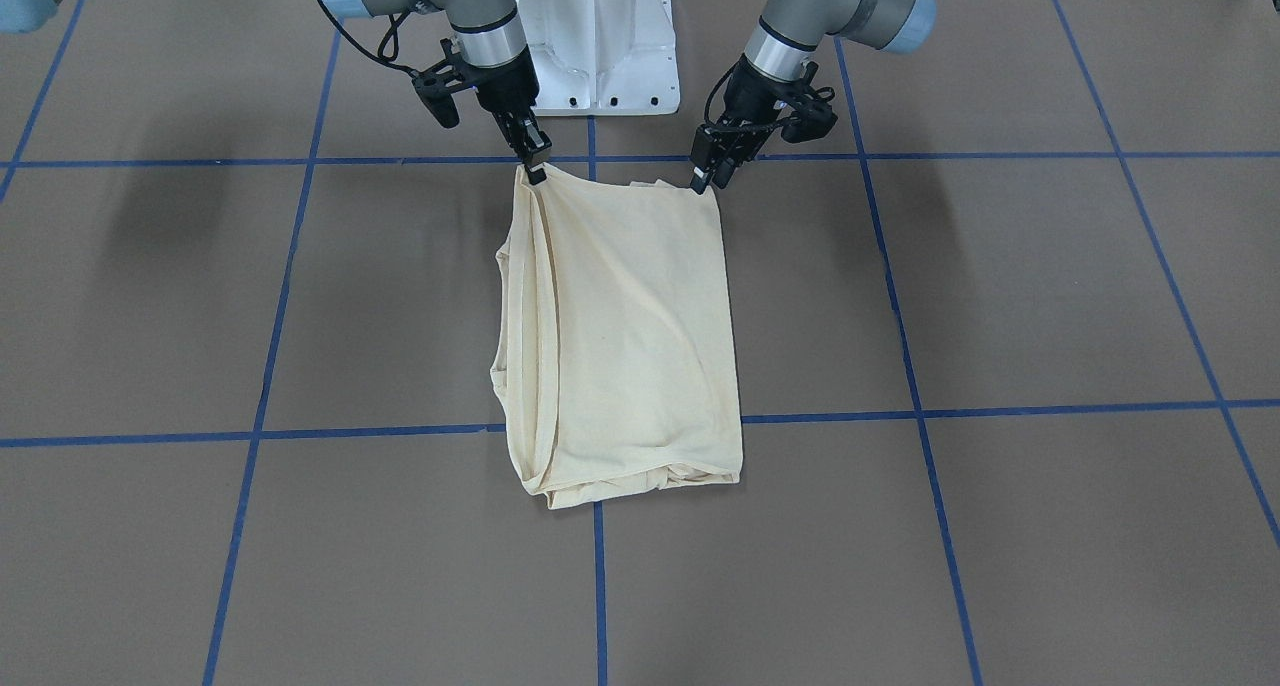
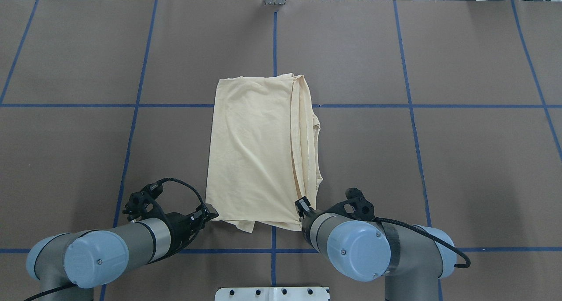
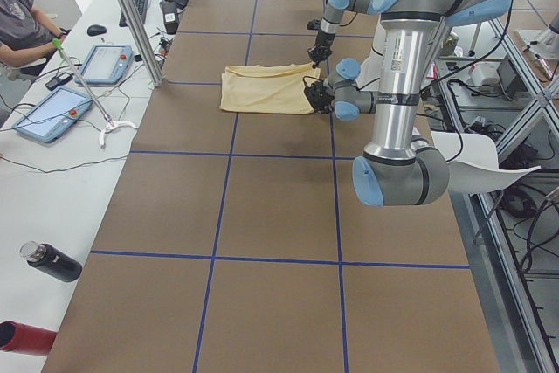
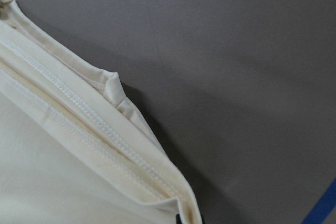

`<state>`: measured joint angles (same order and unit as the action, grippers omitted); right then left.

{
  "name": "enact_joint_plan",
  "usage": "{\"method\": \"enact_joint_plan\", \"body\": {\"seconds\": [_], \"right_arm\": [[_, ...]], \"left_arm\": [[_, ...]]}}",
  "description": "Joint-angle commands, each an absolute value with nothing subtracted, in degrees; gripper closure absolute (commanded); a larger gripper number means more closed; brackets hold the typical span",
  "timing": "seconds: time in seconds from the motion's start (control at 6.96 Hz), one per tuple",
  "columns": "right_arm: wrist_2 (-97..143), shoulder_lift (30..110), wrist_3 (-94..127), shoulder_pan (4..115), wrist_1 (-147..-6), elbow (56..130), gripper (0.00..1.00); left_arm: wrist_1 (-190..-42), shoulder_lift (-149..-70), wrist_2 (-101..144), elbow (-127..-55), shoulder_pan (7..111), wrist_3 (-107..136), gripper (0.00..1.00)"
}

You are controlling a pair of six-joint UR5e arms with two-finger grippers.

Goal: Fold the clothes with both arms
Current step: 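Move the left gripper to the other near corner and grasp it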

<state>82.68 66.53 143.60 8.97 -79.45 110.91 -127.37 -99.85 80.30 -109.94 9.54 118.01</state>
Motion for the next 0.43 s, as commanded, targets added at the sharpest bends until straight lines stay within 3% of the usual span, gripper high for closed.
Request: {"method": "enact_joint_plan", "body": {"seconds": [0.0, 0.14, 0.29], "right_arm": [[82.71, 66.53, 143.53, 8.96, -79.45, 110.92, 1.0], [82.71, 66.53, 143.53, 8.96, -79.45, 110.92, 1.0], [82.71, 66.53, 143.53, 8.96, -79.45, 110.92, 1.0]], "left_arm": [[-127.35, -99.84, 80.33, -109.43, 9.06, 118.21, 0.55], [-127.35, -99.93, 80.33, -109.42, 9.05, 118.3, 0.64], [-127.35, -99.84, 80.33, -109.34, 9.05, 119.43, 0.87]]}}
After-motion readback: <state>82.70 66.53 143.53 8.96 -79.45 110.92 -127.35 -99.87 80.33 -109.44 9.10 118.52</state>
